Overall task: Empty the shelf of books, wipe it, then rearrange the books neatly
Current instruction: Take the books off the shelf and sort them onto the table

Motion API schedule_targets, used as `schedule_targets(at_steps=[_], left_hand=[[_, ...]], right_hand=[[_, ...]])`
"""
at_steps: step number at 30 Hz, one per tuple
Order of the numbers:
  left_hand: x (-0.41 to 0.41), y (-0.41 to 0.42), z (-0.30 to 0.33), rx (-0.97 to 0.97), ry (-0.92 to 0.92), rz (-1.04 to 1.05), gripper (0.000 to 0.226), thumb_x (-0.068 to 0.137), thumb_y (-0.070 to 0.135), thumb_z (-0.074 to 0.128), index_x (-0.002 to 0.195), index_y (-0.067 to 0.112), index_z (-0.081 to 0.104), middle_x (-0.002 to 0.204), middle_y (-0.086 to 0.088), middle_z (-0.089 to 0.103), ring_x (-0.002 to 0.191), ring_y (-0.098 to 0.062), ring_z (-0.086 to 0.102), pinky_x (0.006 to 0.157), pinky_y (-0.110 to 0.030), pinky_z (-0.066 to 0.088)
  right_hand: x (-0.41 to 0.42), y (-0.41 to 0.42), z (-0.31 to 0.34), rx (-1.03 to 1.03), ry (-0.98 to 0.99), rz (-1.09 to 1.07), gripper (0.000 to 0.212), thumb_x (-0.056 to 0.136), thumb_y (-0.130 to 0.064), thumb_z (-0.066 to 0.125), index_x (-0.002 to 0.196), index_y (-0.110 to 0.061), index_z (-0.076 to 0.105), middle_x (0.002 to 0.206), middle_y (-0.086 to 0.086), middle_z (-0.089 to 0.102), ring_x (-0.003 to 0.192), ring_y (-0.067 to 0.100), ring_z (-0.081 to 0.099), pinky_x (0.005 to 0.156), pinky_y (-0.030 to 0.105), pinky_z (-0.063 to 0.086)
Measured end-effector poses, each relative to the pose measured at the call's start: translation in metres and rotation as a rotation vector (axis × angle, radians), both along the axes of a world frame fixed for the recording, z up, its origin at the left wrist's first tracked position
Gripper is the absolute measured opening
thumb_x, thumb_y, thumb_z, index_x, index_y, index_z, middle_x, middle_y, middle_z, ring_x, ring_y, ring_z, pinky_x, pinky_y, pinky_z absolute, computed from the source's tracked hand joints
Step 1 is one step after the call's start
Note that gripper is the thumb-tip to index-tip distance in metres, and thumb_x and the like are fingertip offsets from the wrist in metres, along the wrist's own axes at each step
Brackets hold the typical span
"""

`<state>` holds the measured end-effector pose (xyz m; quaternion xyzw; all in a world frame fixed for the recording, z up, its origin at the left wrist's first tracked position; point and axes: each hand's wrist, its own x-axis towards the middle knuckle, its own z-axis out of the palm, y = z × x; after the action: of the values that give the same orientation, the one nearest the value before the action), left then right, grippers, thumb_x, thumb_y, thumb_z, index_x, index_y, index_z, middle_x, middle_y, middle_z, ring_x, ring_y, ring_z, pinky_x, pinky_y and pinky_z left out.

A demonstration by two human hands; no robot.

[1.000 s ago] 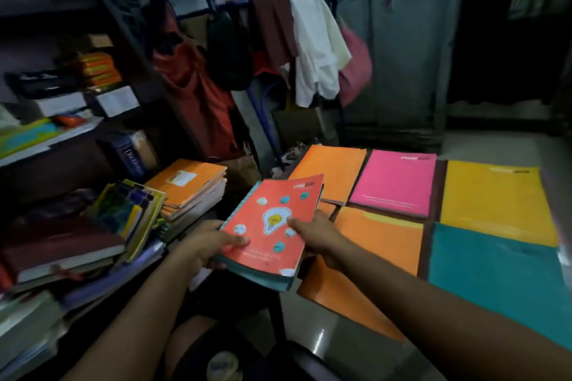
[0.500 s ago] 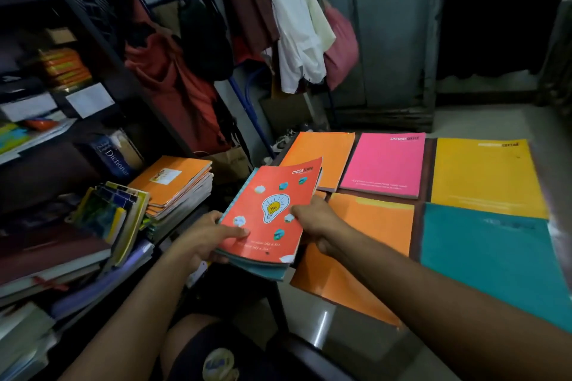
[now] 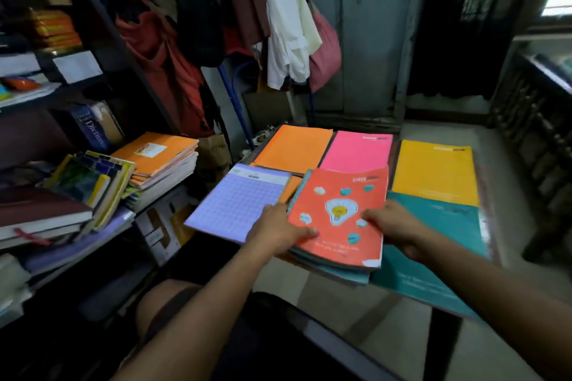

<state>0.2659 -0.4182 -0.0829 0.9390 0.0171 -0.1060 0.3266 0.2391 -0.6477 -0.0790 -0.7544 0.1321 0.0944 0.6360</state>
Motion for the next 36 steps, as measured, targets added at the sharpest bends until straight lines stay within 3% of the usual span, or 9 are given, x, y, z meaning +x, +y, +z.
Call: schedule_targets(at_steps=[6, 9, 13, 15, 21, 25, 29, 33, 36], left_hand=[[-0.009, -0.005, -0.001, 0.111, -0.08, 0.052, 0.074, 0.069, 0.062, 0.082, 0.119, 0.024, 0.042, 0.123, 0.002, 0.055, 0.11, -0.026, 0.061, 0.09, -0.047, 0.053], [-0.01, -0.005, 0.007, -0.041, -0.091, 0.057, 0.061, 0.074, 0.05, 0.082, 0.109, 0.029, 0.037, 0.113, 0.008, 0.064, 0.099, -0.022, 0.066, 0.085, -0.047, 0.058], [-0.022, -0.023, 0.029, -0.391, -0.06, 0.02, 0.053, 0.088, 0.025, 0.078, 0.119, 0.031, 0.036, 0.11, 0.007, 0.066, 0.089, -0.013, 0.067, 0.056, -0.028, 0.054], [-0.027, -0.037, 0.045, -0.467, -0.097, -0.01, 0.052, 0.09, 0.021, 0.076, 0.121, 0.032, 0.036, 0.108, 0.006, 0.068, 0.085, -0.012, 0.068, 0.047, -0.023, 0.047], [-0.036, -0.09, 0.082, -0.759, -0.122, -0.077, 0.045, 0.09, 0.017, 0.076, 0.121, 0.022, 0.043, 0.105, 0.004, 0.067, 0.077, -0.011, 0.067, 0.044, -0.023, 0.046], [-0.052, -0.133, 0.034, -0.518, -0.012, -0.182, 0.038, 0.083, 0.036, 0.081, 0.111, 0.026, 0.056, 0.102, 0.006, 0.071, 0.08, -0.018, 0.072, 0.048, -0.03, 0.053], [-0.071, -0.154, -0.02, -0.073, 0.005, -0.29, 0.058, 0.067, 0.062, 0.08, 0.11, 0.029, 0.06, 0.111, 0.007, 0.058, 0.095, -0.019, 0.066, 0.08, -0.041, 0.06], [-0.069, -0.155, -0.02, -0.071, -0.026, -0.256, 0.057, 0.074, 0.055, 0.081, 0.108, 0.031, 0.043, 0.115, 0.013, 0.06, 0.104, -0.016, 0.063, 0.088, -0.041, 0.054], [-0.066, -0.156, -0.016, -0.115, -0.025, -0.23, 0.058, 0.075, 0.052, 0.081, 0.11, 0.037, 0.037, 0.115, 0.01, 0.053, 0.102, -0.015, 0.062, 0.089, -0.041, 0.056]], right_hand=[[0.008, -0.007, -0.003, -0.102, -0.036, 0.029, 0.023, 0.099, -0.003, 0.046, 0.106, -0.016, 0.065, 0.092, -0.002, 0.077, 0.082, 0.018, 0.076, 0.084, 0.045, 0.06], [0.001, -0.019, 0.001, -0.045, -0.021, -0.009, 0.016, 0.101, -0.009, 0.053, 0.112, -0.019, 0.057, 0.097, 0.006, 0.075, 0.079, 0.019, 0.074, 0.065, 0.039, 0.06], [-0.014, -0.044, -0.002, 0.12, -0.017, -0.064, 0.052, 0.091, -0.017, 0.072, 0.135, -0.026, 0.045, 0.111, 0.011, 0.074, 0.108, 0.037, 0.067, 0.092, 0.057, 0.056], [-0.025, -0.051, -0.002, 0.204, -0.084, -0.128, 0.061, 0.087, -0.015, 0.076, 0.138, -0.026, 0.045, 0.116, 0.009, 0.072, 0.109, 0.034, 0.067, 0.093, 0.059, 0.054], [-0.032, -0.103, 0.043, 0.136, -0.396, -0.426, 0.064, 0.078, -0.006, 0.081, 0.134, -0.019, 0.051, 0.117, 0.003, 0.066, 0.09, 0.011, 0.068, 0.064, 0.025, 0.05], [-0.056, -0.144, 0.035, 0.071, -0.259, -0.496, 0.072, 0.078, 0.008, 0.076, 0.138, -0.014, 0.043, 0.098, 0.004, 0.064, 0.066, 0.01, 0.07, 0.05, 0.025, 0.054], [-0.09, -0.15, -0.017, -0.001, -0.071, -0.495, 0.056, 0.084, 0.003, 0.075, 0.13, -0.016, 0.048, 0.088, 0.003, 0.069, 0.057, 0.015, 0.071, 0.043, 0.025, 0.053], [-0.085, -0.147, -0.034, -0.138, -0.15, -0.551, 0.063, 0.087, -0.008, 0.076, 0.137, -0.028, 0.042, 0.091, -0.013, 0.062, 0.072, 0.011, 0.068, 0.061, 0.031, 0.055], [-0.081, -0.145, -0.041, -0.248, -0.173, -0.524, 0.068, 0.087, -0.011, 0.077, 0.142, -0.028, 0.041, 0.105, -0.007, 0.058, 0.078, 0.005, 0.064, 0.068, 0.034, 0.055]])
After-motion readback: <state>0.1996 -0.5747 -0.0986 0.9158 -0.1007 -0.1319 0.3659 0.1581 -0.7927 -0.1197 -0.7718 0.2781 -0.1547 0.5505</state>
